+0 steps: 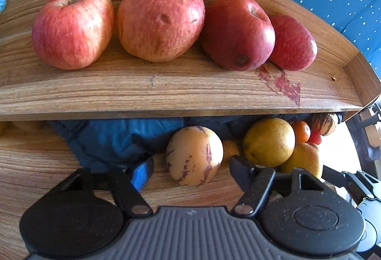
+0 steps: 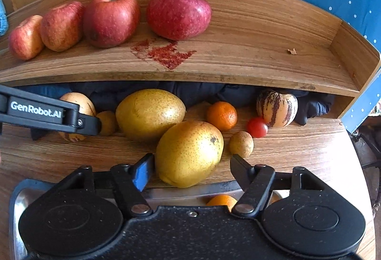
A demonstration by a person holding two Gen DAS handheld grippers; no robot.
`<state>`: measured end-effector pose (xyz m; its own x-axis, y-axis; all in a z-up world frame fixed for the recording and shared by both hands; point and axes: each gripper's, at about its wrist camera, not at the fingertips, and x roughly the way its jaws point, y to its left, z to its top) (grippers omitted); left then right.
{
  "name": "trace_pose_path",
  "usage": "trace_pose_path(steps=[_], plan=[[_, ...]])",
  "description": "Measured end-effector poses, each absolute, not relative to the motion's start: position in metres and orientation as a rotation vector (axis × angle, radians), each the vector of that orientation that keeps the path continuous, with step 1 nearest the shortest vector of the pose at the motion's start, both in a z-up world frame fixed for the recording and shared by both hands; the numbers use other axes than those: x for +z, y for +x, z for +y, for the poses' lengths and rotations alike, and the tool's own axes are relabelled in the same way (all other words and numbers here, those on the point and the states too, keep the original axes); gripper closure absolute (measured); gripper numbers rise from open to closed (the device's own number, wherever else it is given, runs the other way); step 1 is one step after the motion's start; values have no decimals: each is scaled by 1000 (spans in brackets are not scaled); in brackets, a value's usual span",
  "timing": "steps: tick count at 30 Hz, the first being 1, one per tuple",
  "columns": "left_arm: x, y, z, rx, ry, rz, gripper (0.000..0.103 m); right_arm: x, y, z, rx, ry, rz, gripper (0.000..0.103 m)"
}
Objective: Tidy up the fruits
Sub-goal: 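Move left tool to the striped pepino while right tool approaches a yellow pear, then close left tool on the striped pepino while right tool closes on the pear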
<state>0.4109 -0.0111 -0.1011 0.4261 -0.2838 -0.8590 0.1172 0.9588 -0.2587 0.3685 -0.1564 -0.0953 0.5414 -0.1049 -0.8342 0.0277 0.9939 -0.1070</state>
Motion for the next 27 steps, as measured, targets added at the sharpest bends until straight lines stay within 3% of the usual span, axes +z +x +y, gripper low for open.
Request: trace_pose_path(steps=[8,27], plan=[[-99,412,-6,-262,-197,1093,48,-99,377,-153,-91,-64,1010,37],[-98,393,2,-289,-188,1100,49,-93,360,-152,-72,-45,963,44]])
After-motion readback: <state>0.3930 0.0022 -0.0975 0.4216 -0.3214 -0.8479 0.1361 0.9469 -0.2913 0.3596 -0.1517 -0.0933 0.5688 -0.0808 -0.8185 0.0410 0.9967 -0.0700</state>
